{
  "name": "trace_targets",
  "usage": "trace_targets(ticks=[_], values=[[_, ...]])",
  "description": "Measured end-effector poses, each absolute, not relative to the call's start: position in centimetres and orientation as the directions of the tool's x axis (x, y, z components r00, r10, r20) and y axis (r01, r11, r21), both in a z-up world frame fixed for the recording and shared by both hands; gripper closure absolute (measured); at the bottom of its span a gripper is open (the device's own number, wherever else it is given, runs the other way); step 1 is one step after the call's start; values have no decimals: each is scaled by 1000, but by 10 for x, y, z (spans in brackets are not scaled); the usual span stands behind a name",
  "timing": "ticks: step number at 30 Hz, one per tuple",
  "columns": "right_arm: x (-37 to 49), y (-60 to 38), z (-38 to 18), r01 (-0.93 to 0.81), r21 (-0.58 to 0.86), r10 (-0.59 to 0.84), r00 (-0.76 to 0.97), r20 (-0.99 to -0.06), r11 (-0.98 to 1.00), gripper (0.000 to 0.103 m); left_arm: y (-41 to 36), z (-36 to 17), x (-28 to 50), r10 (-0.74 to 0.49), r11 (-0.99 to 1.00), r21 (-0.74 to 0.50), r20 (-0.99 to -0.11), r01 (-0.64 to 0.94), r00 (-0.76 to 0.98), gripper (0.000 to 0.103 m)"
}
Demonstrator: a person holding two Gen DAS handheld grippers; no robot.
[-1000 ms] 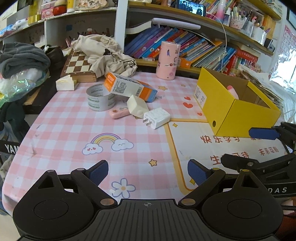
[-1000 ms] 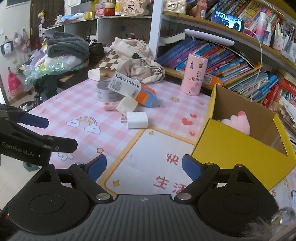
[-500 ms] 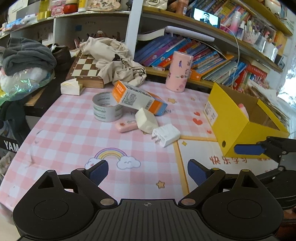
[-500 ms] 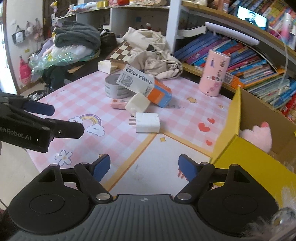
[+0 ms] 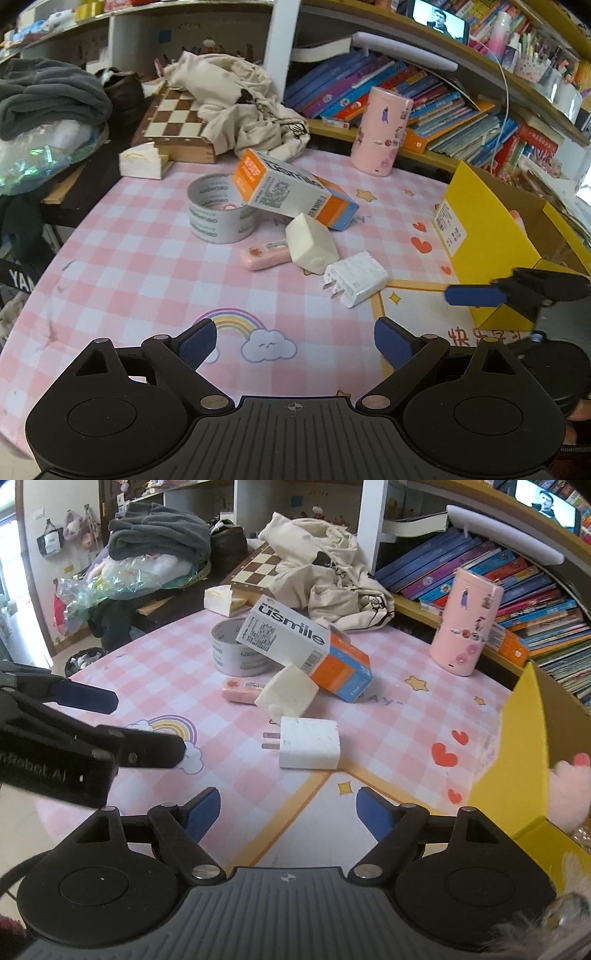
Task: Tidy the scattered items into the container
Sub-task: 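Grasp the white charger plug with the right tool while the left tool grasps the white block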
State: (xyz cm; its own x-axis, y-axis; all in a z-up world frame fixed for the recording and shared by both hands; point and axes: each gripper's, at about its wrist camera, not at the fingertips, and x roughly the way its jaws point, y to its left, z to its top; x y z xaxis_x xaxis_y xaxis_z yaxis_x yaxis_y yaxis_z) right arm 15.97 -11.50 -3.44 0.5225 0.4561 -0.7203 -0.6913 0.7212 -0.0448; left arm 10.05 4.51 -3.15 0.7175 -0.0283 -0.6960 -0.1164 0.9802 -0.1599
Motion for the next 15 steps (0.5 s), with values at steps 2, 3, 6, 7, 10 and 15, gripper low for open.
trace_targets(ticks=[2,3,6,7,10,15], values=[[166,-109,-38,-699,-49,456,517,-725,714,22,45,-33,107,-32,981,-158,-698,-110,716,9],[170,-107,-40,-703,-50,458,514,-725,710,23,45,-34,111,-33,981,-158,-699,-110,714,9],[181,-99,-45,-699,-57,450,518,-727,713,32,48,-36,123,-25,981,-154,-705,-119,709,10],[186,-98,-47,-693,-56,446,521,-728,719,34,50,-36,127,-22,981,-153,-707,-122,707,10],[198,-94,-52,-672,-44,436,527,-730,739,37,52,-39,137,-20,981,-150,-712,-124,702,10],[216,-87,-59,-663,-32,433,523,-734,748,40,54,-45,155,-18,980,-149,-721,-130,692,10]])
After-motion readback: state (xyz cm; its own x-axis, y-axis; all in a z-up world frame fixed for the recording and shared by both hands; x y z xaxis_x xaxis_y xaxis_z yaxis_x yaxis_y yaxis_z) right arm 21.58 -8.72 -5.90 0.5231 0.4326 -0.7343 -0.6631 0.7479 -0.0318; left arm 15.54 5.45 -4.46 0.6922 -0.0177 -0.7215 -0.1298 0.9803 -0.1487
